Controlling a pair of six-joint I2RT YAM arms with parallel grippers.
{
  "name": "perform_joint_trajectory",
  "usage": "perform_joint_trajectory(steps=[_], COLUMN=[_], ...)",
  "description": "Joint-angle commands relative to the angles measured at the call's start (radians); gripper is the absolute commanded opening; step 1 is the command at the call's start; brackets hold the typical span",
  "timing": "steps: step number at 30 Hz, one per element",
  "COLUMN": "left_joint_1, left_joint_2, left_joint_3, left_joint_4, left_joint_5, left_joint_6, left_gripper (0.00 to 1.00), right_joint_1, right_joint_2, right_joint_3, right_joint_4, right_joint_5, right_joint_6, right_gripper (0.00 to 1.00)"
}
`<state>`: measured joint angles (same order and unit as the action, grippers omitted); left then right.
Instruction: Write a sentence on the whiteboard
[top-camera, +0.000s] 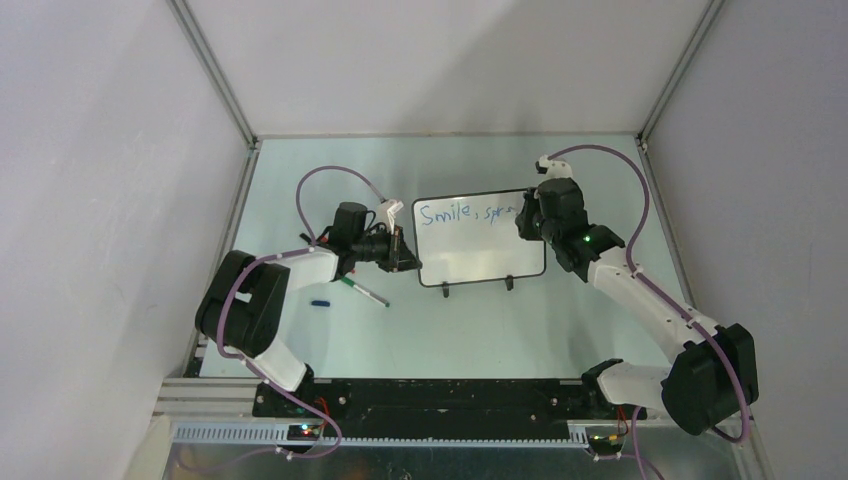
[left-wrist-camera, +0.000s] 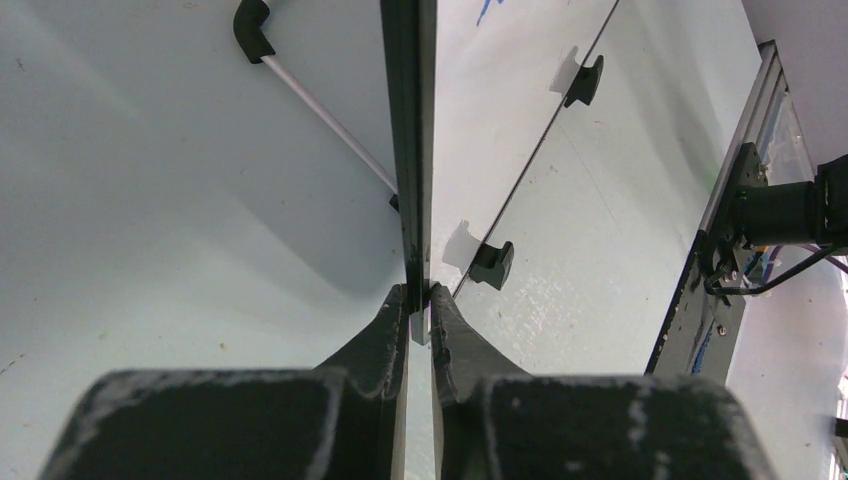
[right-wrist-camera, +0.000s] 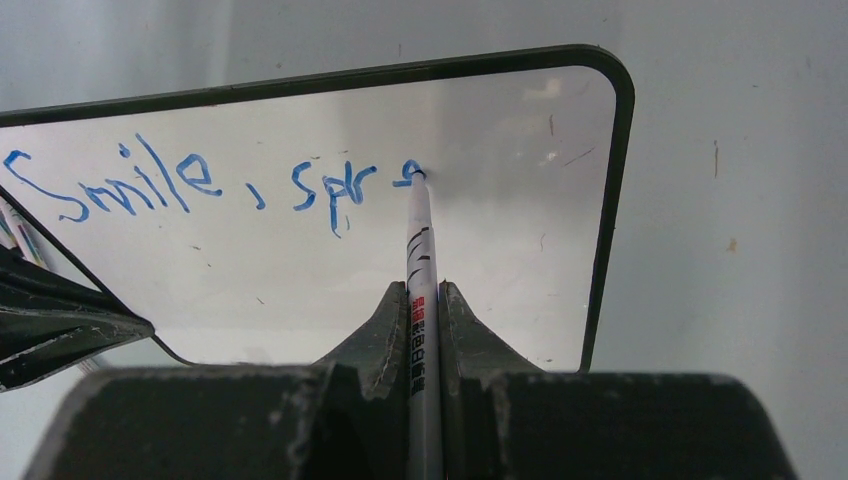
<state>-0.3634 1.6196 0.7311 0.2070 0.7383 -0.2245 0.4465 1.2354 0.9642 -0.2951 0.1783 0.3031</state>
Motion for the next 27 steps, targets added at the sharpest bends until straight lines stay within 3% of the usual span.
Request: perform_joint_trajectory(steps=[1,27], left_joint_1=[-0.008,-0.009], left_joint_2=[-0.025,-0.025], left_joint_3=[0.011,0.013], left_joint_4=[-0.032,-0.037], left_joint_5=[-0.029,-0.034], left_joint_6=[0.043,0.047], left_gripper=[0.00,0.00], right_joint_1=[-0.004,-0.006], right_joint_2=[0.009,0.031], right_joint_3=[0.045,0.079], right_joint_4=[-0.011,0.010], right_joint_5=[0.014,-0.011], right_joint_6=[0.013,-0.003], right_gripper=[0.00,0.00])
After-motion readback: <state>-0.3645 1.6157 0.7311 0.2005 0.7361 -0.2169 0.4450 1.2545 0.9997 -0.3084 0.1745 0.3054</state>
